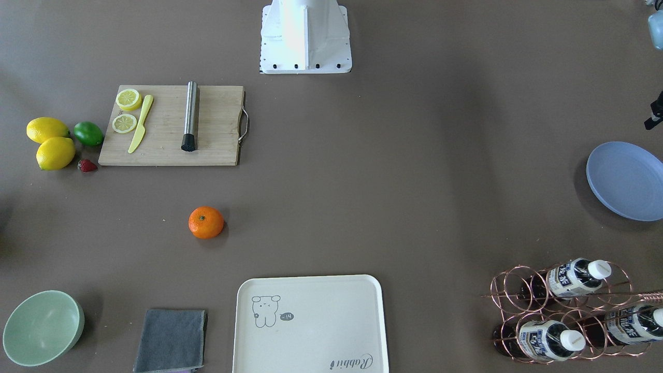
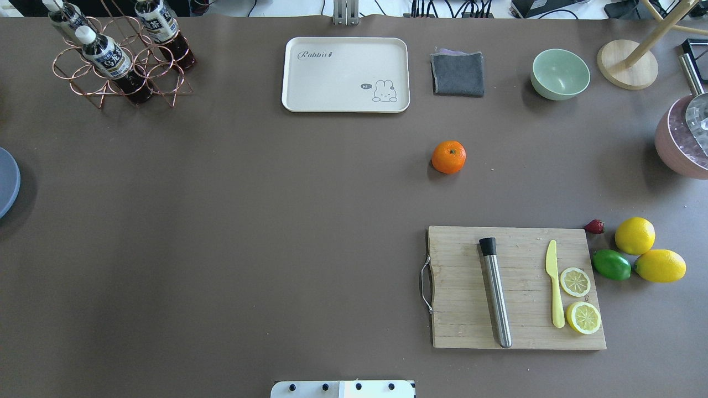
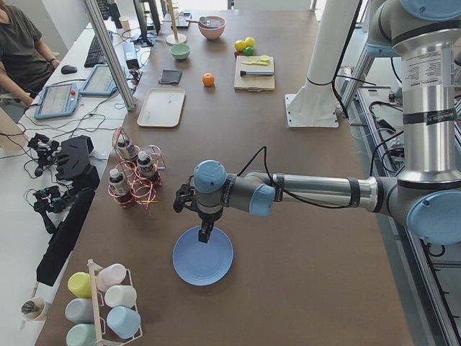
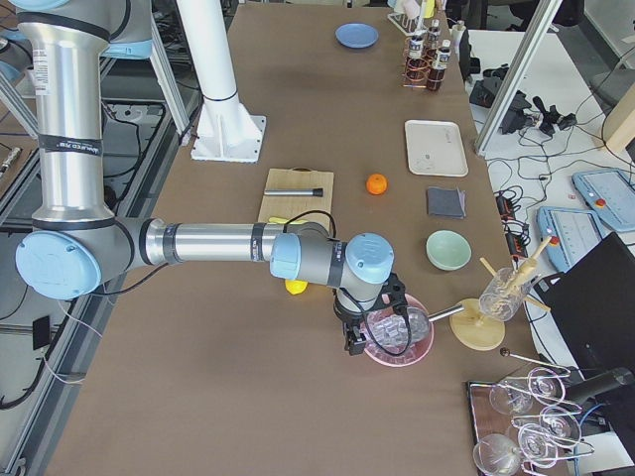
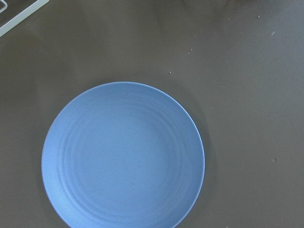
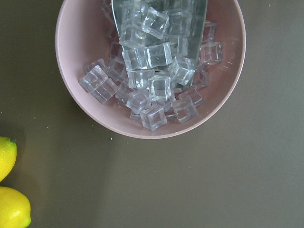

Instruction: Pick orange to plate

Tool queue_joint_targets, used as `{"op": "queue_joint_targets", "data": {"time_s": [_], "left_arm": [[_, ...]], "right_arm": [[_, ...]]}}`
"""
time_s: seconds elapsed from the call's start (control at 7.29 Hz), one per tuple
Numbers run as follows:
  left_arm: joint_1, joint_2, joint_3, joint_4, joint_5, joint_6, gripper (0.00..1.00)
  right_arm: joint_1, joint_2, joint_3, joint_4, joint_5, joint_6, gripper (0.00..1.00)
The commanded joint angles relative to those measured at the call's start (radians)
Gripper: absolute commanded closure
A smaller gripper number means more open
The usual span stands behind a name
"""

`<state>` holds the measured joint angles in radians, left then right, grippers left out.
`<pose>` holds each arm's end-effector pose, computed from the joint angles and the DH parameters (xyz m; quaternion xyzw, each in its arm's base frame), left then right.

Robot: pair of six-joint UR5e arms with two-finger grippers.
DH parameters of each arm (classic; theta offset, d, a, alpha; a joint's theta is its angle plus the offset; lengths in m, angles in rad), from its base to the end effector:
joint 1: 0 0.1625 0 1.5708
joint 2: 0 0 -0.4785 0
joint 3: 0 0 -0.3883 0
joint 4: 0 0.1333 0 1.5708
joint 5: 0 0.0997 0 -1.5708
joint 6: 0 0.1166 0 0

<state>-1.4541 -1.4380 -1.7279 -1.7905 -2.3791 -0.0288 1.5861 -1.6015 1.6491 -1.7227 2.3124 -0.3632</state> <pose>0.0027 -0.4437 0.6814 0.0832 0.3974 0.0879 0.9096 0.0616 -0.4625 0.7182 0.0204 -0.3645 -0.1425 0.9200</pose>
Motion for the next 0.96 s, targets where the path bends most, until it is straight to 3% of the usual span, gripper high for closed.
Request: {"op": "queue_joint_targets", "data": {"time_s": [0.0,0.82], "left_arm": [[-0.002,0.005,0.004,-0.01,-0.012,0.009,0.02],[-0.022,0.014,0.005,-0.015,-0.009,0.009,0.02]], "right_arm": [[0.0,0.0,-0.002,0.0,0.001,0.001,0.0],[0.0,-0.029,0.034,0.002,0.035,0.0,0.0]]}}
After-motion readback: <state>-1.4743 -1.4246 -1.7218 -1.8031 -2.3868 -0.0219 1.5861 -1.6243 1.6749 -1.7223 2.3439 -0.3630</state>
